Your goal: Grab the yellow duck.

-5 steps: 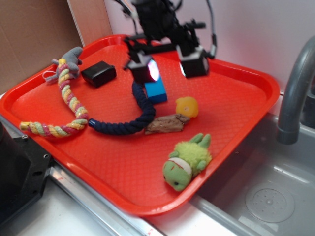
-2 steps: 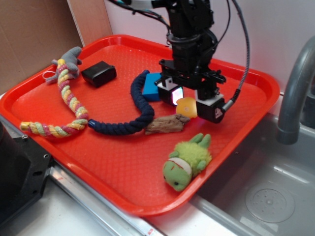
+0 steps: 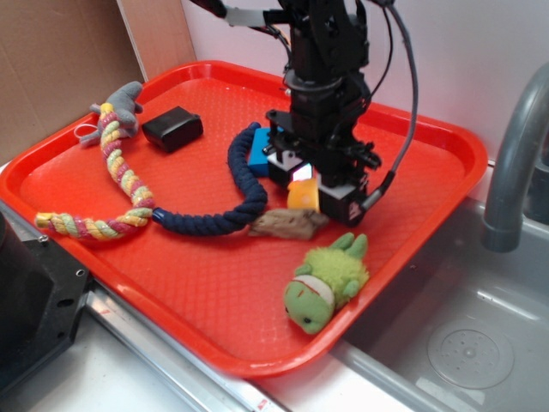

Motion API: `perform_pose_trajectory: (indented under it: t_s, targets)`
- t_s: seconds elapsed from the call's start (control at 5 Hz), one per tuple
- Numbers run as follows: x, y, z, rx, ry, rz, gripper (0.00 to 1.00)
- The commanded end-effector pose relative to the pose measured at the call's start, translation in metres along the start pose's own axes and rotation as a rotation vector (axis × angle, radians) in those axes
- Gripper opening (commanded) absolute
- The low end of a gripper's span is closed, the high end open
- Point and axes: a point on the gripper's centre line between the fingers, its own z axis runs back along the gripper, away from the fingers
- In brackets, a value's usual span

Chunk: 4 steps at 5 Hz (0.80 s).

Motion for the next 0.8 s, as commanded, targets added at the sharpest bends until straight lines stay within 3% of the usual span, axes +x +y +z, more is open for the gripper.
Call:
perform_pose_trajectory:
  t_s: [0.0,0.4,0.6]
  targets:
    - [-0.03,0.053,0.084,-0.002,-0.156,0.164,0.0]
    - [-0.079,0.147,0.153,-0.011,-0.285,0.257,0.0]
    - [-0.081,0.149,0.158,0.063,-0.302,0.231,0.0]
